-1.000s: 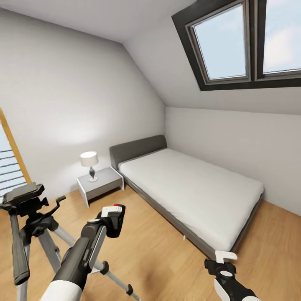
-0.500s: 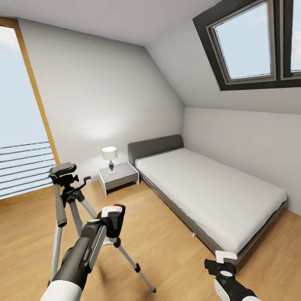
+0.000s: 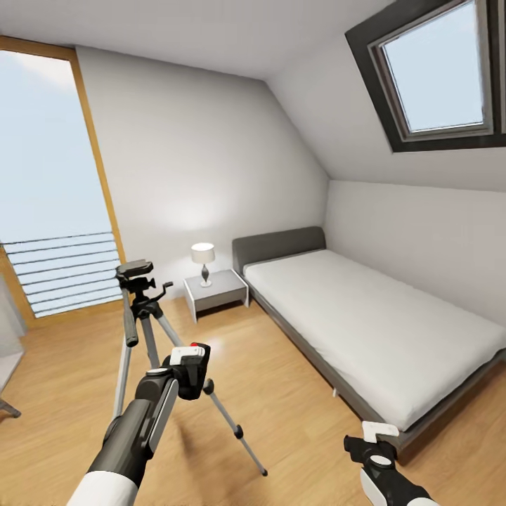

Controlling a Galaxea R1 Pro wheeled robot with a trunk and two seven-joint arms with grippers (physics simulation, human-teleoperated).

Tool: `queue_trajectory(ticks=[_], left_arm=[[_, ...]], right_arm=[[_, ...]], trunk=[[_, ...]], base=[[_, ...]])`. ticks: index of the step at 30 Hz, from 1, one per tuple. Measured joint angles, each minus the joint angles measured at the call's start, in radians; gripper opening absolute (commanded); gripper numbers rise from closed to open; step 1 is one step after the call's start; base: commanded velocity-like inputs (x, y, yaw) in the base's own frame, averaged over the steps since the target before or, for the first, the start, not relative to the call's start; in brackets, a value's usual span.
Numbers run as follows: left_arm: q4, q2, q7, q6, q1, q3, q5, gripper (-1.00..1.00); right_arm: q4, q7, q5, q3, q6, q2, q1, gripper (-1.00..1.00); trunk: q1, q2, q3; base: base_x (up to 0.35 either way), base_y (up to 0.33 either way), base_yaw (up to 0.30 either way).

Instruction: Attach the digital camera to the camera tripod in the bedroom.

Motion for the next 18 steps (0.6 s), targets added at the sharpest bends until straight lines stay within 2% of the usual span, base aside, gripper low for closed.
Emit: queue_trajectory(ticks=[10,18], left_arm=[[-0.001,0.0,0.0,0.0,0.0,0.0,0.001,-1.0],[-0.003,0.0,0.0,0.0,0.0,0.0,0.001,-1.0]], right_arm=[[0.0,-0.001,-0.001,0.0,0.0,0.002,0.0,1.0],[0.0,-0.001,-0.001,0.0,0.0,0.002,0.0,1.0]], trunk=[[0.0,0.0,0.0],[0.0,0.0,0.0]], base=[[-0.011,-0.007,0.009],[-0.097,-0.001,0.001]])
